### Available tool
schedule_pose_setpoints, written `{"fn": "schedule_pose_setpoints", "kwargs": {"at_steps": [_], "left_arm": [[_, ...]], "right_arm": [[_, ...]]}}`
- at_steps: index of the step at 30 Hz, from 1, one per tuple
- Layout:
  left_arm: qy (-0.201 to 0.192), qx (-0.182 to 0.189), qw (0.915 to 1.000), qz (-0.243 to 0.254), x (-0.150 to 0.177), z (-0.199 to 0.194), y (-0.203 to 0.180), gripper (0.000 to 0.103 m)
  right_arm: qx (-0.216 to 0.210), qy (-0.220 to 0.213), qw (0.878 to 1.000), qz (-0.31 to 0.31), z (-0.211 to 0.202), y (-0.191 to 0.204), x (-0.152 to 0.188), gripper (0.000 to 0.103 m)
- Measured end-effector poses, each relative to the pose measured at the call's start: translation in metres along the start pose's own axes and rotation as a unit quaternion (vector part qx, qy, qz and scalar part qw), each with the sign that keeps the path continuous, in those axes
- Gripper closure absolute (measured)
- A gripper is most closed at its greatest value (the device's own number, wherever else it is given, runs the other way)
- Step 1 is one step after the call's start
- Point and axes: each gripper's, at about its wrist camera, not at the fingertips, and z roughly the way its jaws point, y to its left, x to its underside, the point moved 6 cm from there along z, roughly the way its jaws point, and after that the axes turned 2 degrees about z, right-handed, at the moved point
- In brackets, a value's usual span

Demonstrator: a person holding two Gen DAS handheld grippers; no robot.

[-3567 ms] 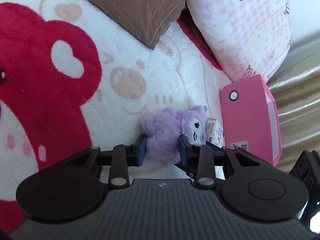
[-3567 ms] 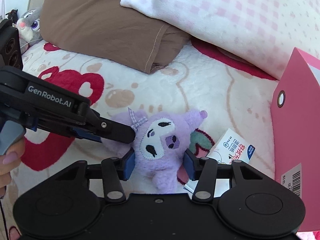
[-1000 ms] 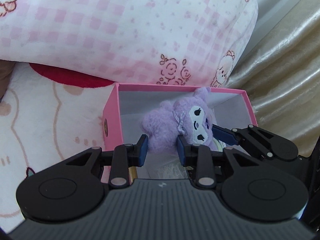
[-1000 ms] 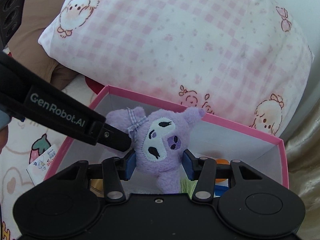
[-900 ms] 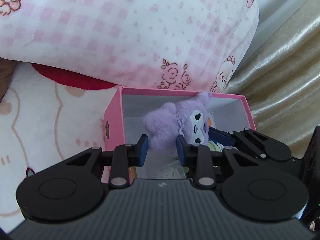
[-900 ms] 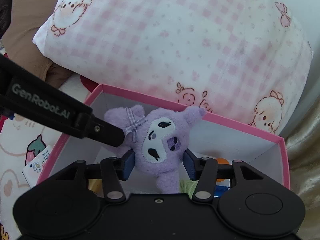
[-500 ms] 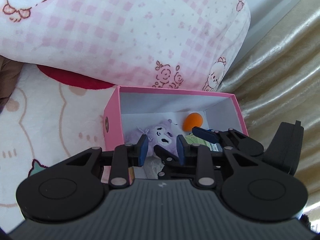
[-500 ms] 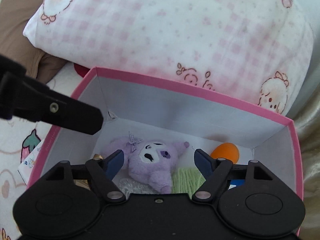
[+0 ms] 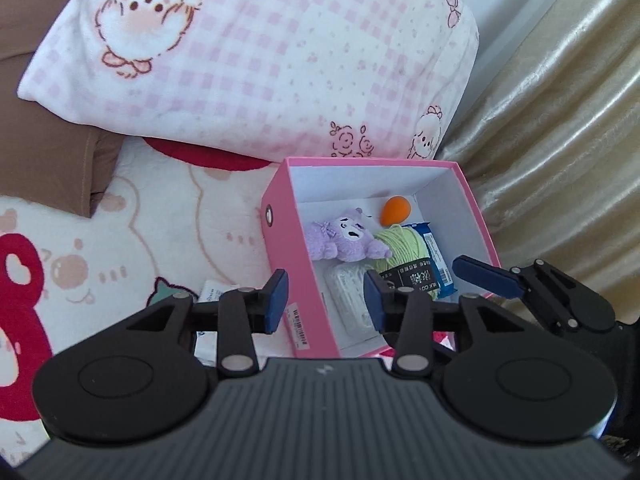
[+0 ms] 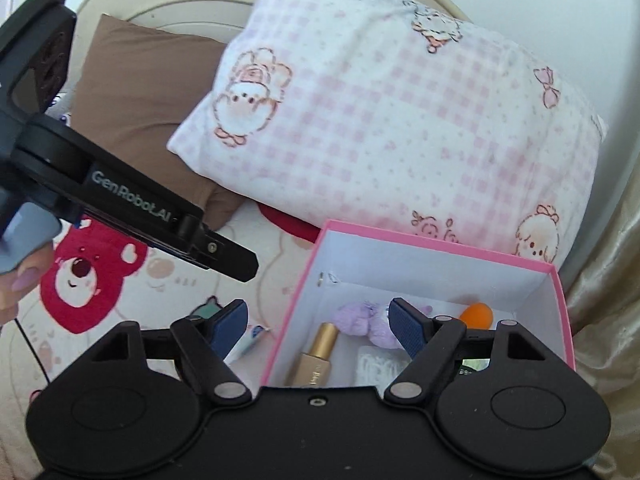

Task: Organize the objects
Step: 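Open the left gripper to drop the plush and withdraw, then move the left gripper to the white tissue pack and lower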

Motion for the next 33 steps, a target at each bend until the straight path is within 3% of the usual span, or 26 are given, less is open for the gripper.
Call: {"fn": "schedule_pose_setpoints", "kwargs": {"at_steps": [8, 15, 18, 21, 25, 28, 33], "left_arm": [[-0.011, -0.022, 0.9997, -0.003, 0.025, -0.038, 0.034, 0.058], [0.008, -0.014, 0.9995, -0.026, 0.049, -0.020, 0.069, 0.058], [0.027, -0.018, 0.9991, -0.029, 0.059, -0.005, 0.081, 0.058], [0.035, -0.018, 0.9986, -0.035, 0.064, 0.008, 0.097, 0.058], [0.031, -0.012, 0.9985, -0.043, 0.068, 0.026, 0.116, 0.058], [0.022, -0.018, 0.9988, -0.039, 0.071, 0.036, 0.127, 0.059], [0.007, 0.005, 0.9988, -0.048, 0.072, 0.053, 0.144, 0.060]], "right_arm": [[-0.074, 0.010, 0.997, -0.017, -0.013, 0.065, 0.007, 0.021], [-0.099, 0.059, 0.993, 0.020, 0.022, 0.096, 0.031, 0.021], [-0.115, 0.073, 0.991, 0.000, 0.030, 0.120, 0.043, 0.021], [-0.096, 0.075, 0.992, -0.018, 0.043, 0.136, 0.049, 0.021], [-0.077, 0.096, 0.992, 0.019, 0.074, 0.136, 0.059, 0.021], [-0.049, 0.092, 0.994, 0.040, 0.094, 0.131, 0.069, 0.021], [-0.010, 0.089, 0.993, 0.080, 0.124, 0.121, 0.086, 0.021]]}}
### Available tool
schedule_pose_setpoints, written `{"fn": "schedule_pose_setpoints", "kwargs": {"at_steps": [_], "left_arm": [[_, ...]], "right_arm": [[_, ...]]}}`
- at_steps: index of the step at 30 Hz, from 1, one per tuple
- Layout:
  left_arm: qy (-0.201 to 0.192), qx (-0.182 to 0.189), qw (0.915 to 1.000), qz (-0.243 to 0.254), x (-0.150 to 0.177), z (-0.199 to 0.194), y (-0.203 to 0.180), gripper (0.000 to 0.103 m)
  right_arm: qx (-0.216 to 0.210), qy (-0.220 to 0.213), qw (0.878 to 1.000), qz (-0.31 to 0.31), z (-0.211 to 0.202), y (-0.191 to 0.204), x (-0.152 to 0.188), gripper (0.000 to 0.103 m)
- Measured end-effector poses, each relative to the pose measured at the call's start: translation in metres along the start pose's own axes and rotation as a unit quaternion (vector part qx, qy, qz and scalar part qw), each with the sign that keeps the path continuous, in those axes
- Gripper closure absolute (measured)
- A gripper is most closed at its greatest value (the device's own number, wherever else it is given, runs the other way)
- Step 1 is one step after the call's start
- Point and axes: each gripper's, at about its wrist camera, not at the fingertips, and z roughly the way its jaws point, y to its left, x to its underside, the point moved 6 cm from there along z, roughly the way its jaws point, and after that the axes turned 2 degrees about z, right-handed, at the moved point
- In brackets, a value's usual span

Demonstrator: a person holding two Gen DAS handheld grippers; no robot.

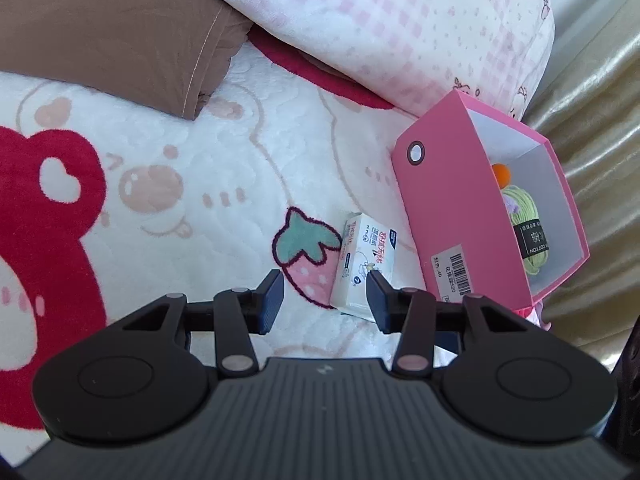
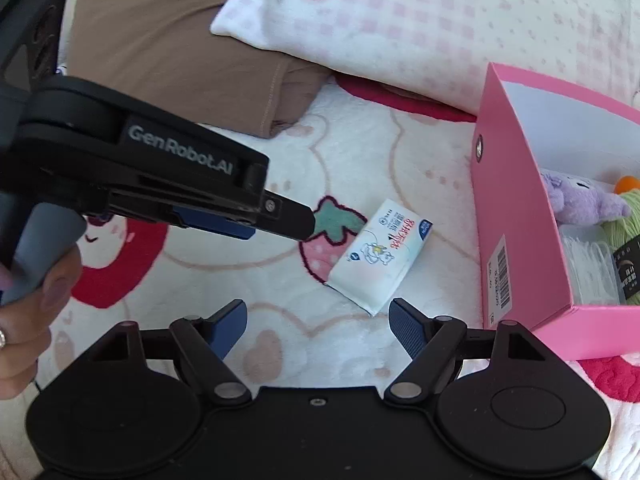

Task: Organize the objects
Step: 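Move the left gripper to the white tissue pack and lower, then close the left gripper on the white tissue pack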

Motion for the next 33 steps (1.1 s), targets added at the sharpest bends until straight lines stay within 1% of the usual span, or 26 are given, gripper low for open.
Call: {"fn": "schedule_pose_setpoints", "kwargs": {"at_steps": [3, 5, 8, 9, 11, 14, 15, 16, 18, 21, 23, 25, 27, 28, 29, 30, 32, 33], "left_arm": [[-0.003, 0.018, 0.9998, -0.002, 0.004, 0.013, 0.003, 0.061], [-0.002, 0.028, 0.9996, -0.007, 0.006, 0.022, 0.003, 0.065], [-0.001, 0.041, 0.9991, -0.015, 0.010, 0.038, 0.000, 0.069], [-0.001, 0.044, 0.9989, -0.013, 0.012, 0.042, -0.002, 0.069], [0.013, 0.038, 0.9991, -0.015, 0.016, 0.050, -0.002, 0.069], [0.015, 0.049, 0.9984, -0.025, 0.019, 0.054, -0.002, 0.069], [0.015, 0.053, 0.9982, -0.025, 0.019, 0.054, -0.002, 0.069], [0.014, 0.059, 0.9979, -0.021, 0.019, 0.053, -0.004, 0.072], [0.011, 0.054, 0.9984, -0.012, 0.019, 0.051, -0.006, 0.073], [0.016, 0.039, 0.9991, 0.006, 0.021, 0.046, -0.008, 0.073], [0.027, 0.038, 0.9989, 0.006, 0.024, 0.042, -0.009, 0.073], [0.050, 0.039, 0.9980, 0.002, 0.031, 0.035, -0.010, 0.073], [0.080, 0.049, 0.9955, -0.013, 0.041, 0.027, -0.009, 0.073], [0.095, 0.052, 0.9937, -0.031, 0.048, 0.022, -0.007, 0.073], [0.106, 0.047, 0.9922, -0.046, 0.055, 0.018, -0.006, 0.073], [0.113, 0.041, 0.9918, -0.045, 0.061, 0.014, -0.008, 0.071], [0.116, 0.036, 0.9920, -0.035, 0.070, 0.010, -0.013, 0.070], [0.123, 0.036, 0.9911, -0.034, 0.074, 0.010, -0.014, 0.070]], "right_arm": [[0.023, -0.011, 1.000, -0.010, 0.015, -0.003, 0.004, 0.021], [0.032, -0.007, 0.999, -0.015, 0.024, -0.005, 0.006, 0.021], [0.031, -0.013, 0.999, -0.009, 0.034, -0.012, 0.006, 0.021], [0.032, -0.016, 0.999, -0.007, 0.036, -0.015, 0.006, 0.021], [0.032, -0.024, 0.999, -0.012, 0.039, -0.015, 0.006, 0.021], [0.045, -0.037, 0.997, -0.055, 0.040, -0.004, 0.009, 0.021], [0.041, -0.045, 0.996, -0.067, 0.039, 0.000, 0.010, 0.021], [0.038, -0.050, 0.995, -0.073, 0.039, 0.003, 0.010, 0.020], [0.033, -0.055, 0.995, -0.076, 0.038, 0.005, 0.010, 0.019], [0.021, -0.056, 0.995, -0.074, 0.035, 0.005, 0.010, 0.022], [0.013, -0.054, 0.996, -0.076, 0.032, 0.006, 0.011, 0.023], [0.001, -0.049, 0.996, -0.079, 0.026, 0.010, 0.012, 0.023], [-0.013, -0.038, 0.995, -0.089, 0.018, 0.016, 0.015, 0.023], [-0.016, -0.027, 0.995, -0.095, 0.014, 0.020, 0.017, 0.023], [-0.023, -0.013, 0.994, -0.105, 0.009, 0.026, 0.021, 0.023], [-0.027, -0.001, 0.993, -0.117, 0.005, 0.032, 0.026, 0.023], [-0.023, -0.002, 0.990, -0.137, -0.002, 0.040, 0.033, 0.021], [-0.019, -0.002, 0.988, -0.152, -0.003, 0.043, 0.037, 0.021]]}}
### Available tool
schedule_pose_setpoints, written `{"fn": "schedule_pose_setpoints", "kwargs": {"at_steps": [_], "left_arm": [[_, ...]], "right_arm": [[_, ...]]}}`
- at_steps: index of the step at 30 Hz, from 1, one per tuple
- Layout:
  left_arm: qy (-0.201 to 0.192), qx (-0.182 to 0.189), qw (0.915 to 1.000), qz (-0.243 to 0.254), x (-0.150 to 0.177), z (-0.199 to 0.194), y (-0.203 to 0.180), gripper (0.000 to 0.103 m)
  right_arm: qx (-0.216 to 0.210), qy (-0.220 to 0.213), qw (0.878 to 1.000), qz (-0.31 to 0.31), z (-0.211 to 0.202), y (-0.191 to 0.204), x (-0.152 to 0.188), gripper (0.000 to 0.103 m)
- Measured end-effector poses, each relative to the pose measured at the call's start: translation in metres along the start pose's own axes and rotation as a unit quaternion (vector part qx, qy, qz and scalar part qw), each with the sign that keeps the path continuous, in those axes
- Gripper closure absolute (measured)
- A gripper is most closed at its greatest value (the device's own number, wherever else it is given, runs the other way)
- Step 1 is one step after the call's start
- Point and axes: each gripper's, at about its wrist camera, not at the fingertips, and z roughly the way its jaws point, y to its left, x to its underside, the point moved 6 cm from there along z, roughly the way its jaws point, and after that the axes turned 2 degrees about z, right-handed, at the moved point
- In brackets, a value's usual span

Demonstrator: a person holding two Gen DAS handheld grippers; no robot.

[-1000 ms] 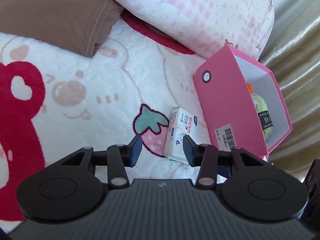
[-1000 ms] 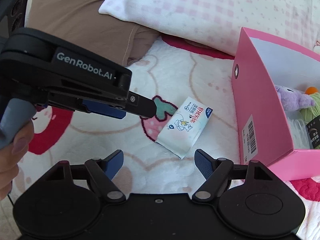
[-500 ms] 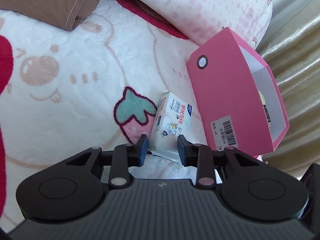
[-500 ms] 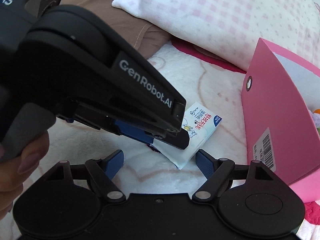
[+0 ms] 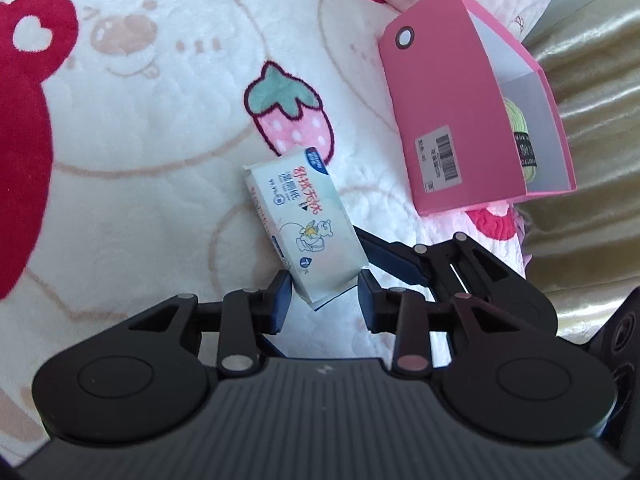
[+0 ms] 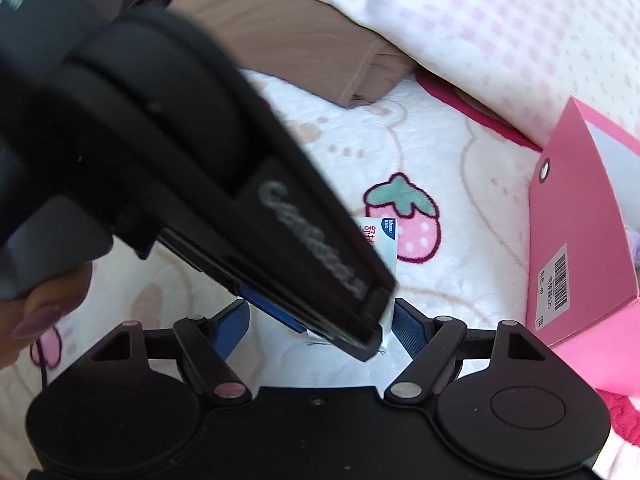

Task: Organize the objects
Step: 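Close the left gripper on the white tissue pack, then carry the tissue pack with the left gripper into the pink box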

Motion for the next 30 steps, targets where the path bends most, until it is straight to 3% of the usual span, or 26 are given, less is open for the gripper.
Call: {"fn": "schedule_pose_setpoints", "kwargs": {"at_steps": [10, 13, 15, 16, 20, 30], "left_arm": [[-0.039, -0.006, 0.9986, -0.036, -0.013, -0.009, 0.027, 0.069], [-0.053, 0.007, 0.9959, -0.073, -0.012, -0.002, 0.037, 0.069], [-0.054, 0.027, 0.9943, -0.088, -0.013, 0.001, 0.037, 0.073], [-0.056, 0.027, 0.9939, -0.092, -0.014, 0.002, 0.037, 0.074], [-0.059, 0.026, 0.9925, -0.103, -0.014, 0.004, 0.038, 0.078], [-0.069, -0.001, 0.9931, -0.095, -0.008, -0.004, 0.024, 0.077]], "right_arm": [[0.003, 0.020, 1.000, 0.000, 0.007, -0.007, 0.001, 0.024], [-0.015, 0.021, 0.999, 0.032, 0.007, -0.010, 0.000, 0.036], [-0.002, 0.030, 0.999, 0.040, 0.009, -0.014, -0.001, 0.054], [0.004, 0.034, 0.999, 0.040, 0.010, -0.016, -0.001, 0.056], [-0.008, 0.035, 0.997, 0.069, 0.011, -0.024, 0.000, 0.056], [0.012, 0.005, 0.999, 0.040, -0.003, -0.012, 0.009, 0.056]]}}
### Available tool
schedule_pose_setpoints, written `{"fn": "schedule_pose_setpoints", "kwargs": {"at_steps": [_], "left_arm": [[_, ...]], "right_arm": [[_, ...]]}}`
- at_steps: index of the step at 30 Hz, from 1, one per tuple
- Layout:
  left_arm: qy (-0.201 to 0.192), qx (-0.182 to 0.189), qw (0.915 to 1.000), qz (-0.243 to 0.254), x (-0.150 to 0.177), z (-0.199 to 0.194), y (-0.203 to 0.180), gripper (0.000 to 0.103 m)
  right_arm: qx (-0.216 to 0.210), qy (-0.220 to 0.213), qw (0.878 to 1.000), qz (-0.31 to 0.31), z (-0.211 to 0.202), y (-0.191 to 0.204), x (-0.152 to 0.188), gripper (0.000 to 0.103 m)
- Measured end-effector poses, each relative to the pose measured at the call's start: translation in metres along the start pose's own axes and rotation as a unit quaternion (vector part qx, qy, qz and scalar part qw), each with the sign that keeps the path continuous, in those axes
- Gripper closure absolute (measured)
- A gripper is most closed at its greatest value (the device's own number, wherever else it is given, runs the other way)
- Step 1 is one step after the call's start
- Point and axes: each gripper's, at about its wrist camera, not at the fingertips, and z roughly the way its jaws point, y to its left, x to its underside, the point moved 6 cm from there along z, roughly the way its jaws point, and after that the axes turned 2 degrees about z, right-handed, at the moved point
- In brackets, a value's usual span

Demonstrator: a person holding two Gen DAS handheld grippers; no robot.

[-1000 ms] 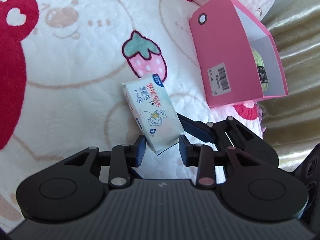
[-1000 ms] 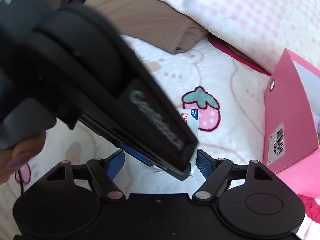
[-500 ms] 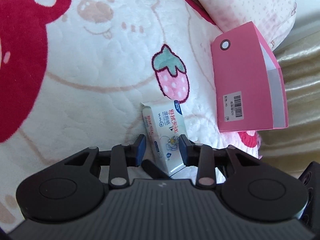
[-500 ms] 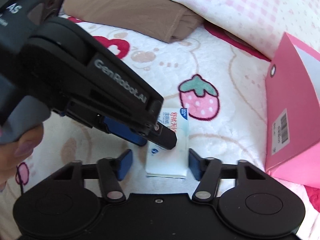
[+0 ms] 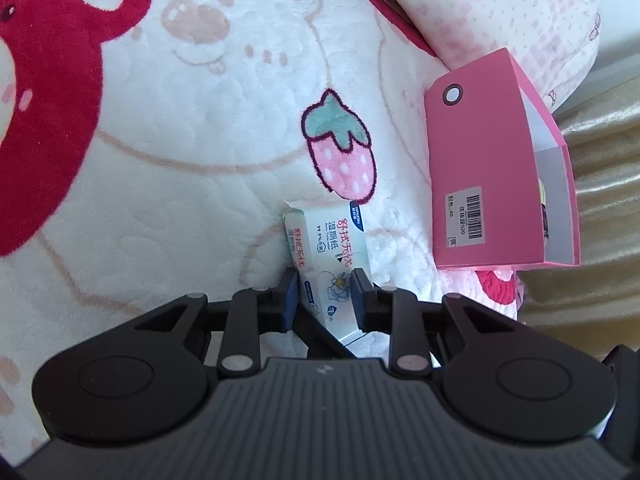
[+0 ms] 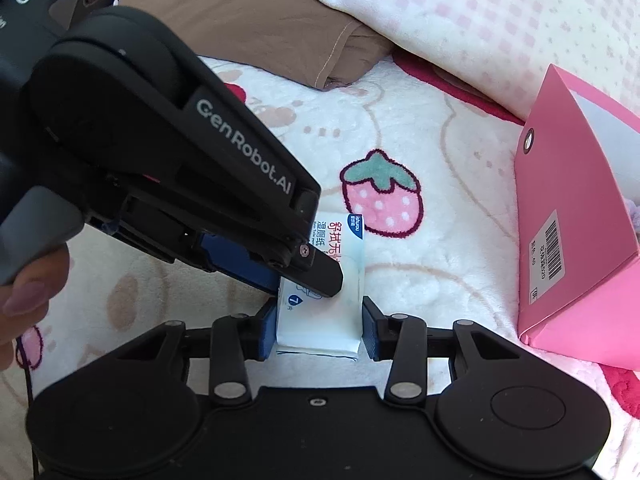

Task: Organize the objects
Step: 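Carry the tissue pack with the left gripper into the pink box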

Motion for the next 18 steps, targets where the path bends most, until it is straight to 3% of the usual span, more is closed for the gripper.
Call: {"fn": "schedule_pose_setpoints", "kwargs": {"at_steps": [5, 12, 18], "left_arm": [[-0.018, -0.006, 0.9988, 0.046, 0.005, -0.026, -0.025, 0.077], [-0.057, 0.023, 0.9953, 0.075, 0.011, -0.067, -0.064, 0.078], [-0.085, 0.042, 0.9894, 0.110, 0.003, -0.085, -0.108, 0.078]], "right_arm": [[-0.001, -0.019, 1.000, 0.008, -0.025, -0.004, -0.002, 0.056], [-0.009, -0.054, 0.998, 0.012, -0.072, -0.016, -0.015, 0.056], [0.009, -0.103, 0.995, 0.007, -0.109, -0.037, -0.026, 0.056]]}}
